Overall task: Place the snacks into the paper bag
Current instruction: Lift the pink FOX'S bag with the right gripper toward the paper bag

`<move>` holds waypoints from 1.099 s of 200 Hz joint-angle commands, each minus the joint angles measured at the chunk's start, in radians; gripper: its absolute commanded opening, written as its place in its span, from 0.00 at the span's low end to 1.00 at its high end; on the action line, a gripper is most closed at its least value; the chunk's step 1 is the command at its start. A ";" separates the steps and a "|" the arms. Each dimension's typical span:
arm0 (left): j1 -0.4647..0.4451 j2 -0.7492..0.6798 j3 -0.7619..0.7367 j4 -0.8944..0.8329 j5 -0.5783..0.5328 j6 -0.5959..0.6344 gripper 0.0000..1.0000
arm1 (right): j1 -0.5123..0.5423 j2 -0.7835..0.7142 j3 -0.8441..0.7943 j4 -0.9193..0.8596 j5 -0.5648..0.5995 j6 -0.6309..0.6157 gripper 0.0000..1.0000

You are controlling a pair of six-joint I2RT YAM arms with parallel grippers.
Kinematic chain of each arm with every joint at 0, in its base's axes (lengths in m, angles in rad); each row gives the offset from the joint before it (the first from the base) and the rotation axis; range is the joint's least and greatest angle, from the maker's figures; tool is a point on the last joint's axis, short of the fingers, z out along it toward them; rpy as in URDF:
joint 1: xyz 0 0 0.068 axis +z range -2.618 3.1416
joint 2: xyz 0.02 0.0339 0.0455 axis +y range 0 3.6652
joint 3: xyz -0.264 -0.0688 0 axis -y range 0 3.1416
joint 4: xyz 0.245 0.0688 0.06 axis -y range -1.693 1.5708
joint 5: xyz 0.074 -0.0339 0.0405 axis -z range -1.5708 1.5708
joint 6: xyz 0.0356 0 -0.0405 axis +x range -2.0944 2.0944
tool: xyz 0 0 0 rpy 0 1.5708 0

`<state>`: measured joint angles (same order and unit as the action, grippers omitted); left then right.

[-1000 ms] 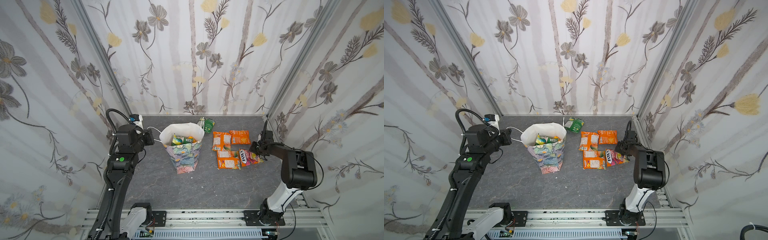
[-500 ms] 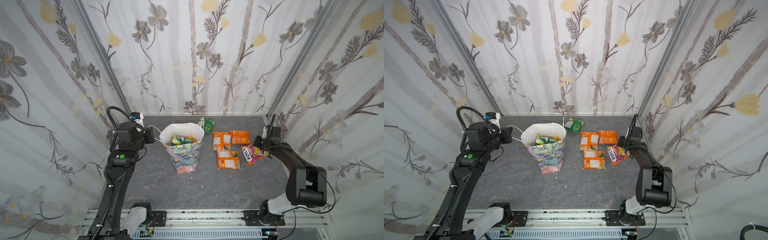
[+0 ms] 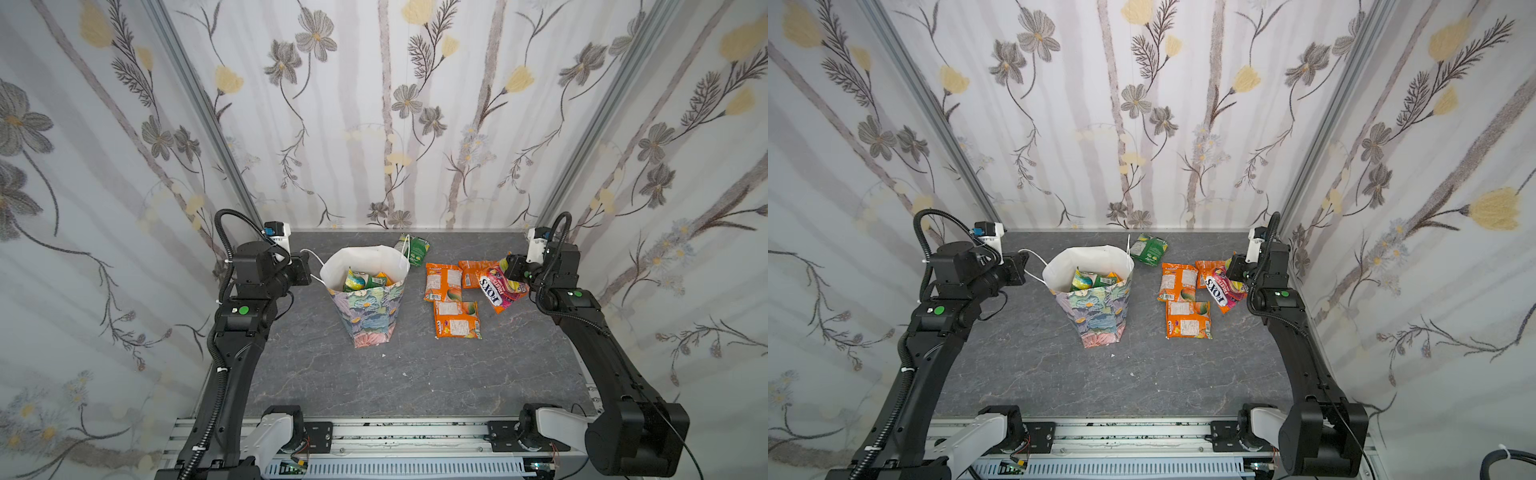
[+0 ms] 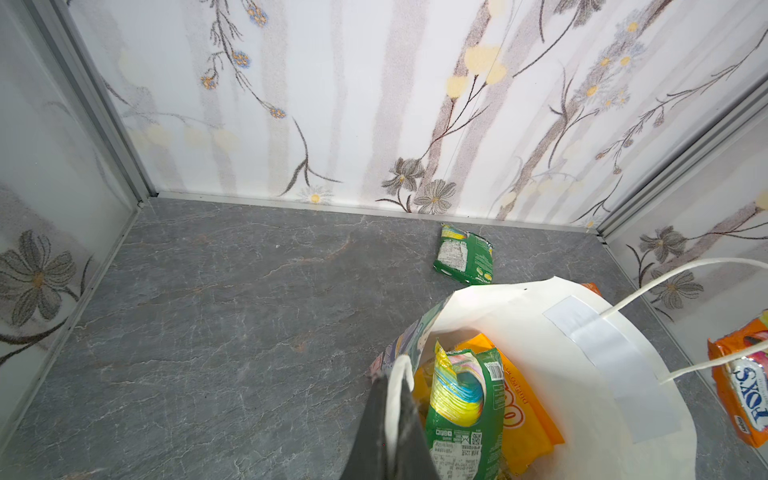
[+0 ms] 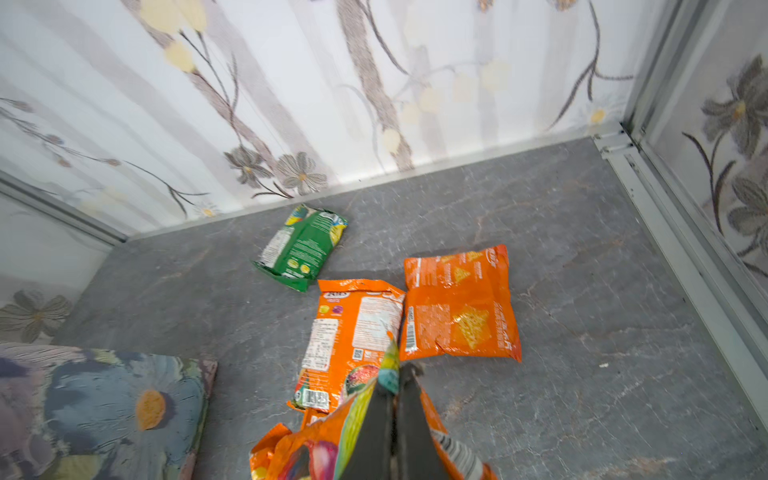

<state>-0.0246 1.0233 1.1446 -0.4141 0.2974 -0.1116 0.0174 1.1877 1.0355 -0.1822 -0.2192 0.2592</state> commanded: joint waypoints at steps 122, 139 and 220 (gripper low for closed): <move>0.000 -0.003 0.006 0.028 0.044 0.016 0.00 | 0.298 0.026 0.315 0.088 -0.069 -0.044 0.00; 0.000 -0.005 0.007 0.026 0.045 0.018 0.00 | 0.336 0.049 0.359 0.088 -0.062 -0.053 0.00; -0.001 0.001 0.017 0.017 0.033 0.021 0.00 | 0.495 0.173 0.575 0.082 -0.014 -0.128 0.00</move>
<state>-0.0246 1.0245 1.1492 -0.4168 0.3252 -0.1055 0.4751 1.3445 1.5478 -0.1616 -0.2562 0.1707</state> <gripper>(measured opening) 0.050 0.048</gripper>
